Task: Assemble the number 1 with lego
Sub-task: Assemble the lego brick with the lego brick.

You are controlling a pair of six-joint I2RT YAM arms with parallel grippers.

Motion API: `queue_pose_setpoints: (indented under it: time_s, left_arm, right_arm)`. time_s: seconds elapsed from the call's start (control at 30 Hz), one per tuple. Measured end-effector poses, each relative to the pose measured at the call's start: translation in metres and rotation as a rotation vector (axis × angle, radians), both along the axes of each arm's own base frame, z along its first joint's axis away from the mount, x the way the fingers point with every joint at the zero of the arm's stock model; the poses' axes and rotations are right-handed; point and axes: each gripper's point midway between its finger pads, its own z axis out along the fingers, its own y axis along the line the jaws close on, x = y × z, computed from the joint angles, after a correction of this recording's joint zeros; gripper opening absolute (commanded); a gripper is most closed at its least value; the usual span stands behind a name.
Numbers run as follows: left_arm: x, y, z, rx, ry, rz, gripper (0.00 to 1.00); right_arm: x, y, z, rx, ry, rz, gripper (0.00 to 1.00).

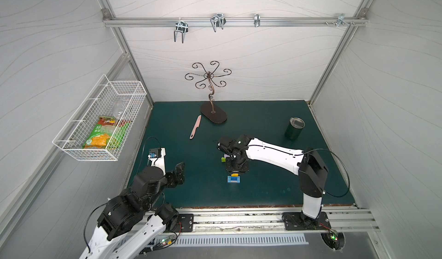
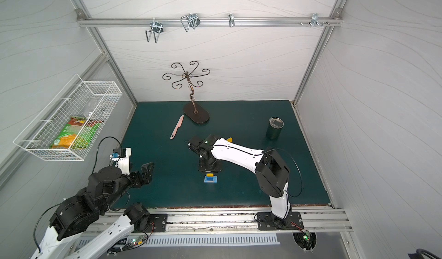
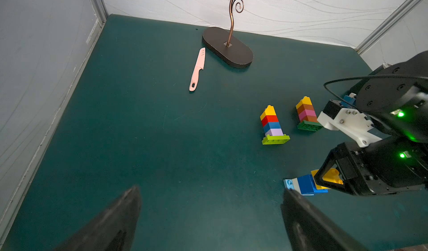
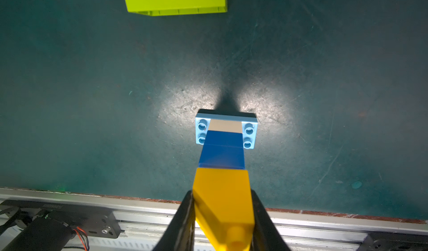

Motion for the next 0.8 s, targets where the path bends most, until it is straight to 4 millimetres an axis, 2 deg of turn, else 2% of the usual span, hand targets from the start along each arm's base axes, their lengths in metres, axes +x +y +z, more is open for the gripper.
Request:
queue_pose_setpoints:
  time_s: [0.8]
  left_arm:
    - [-0.003,0.0017,0.0022,-0.014,-0.019,-0.002,1.0]
  right_arm:
    - [-0.0029,0.0008,-0.003,-0.01,0.034,-0.021,0.06]
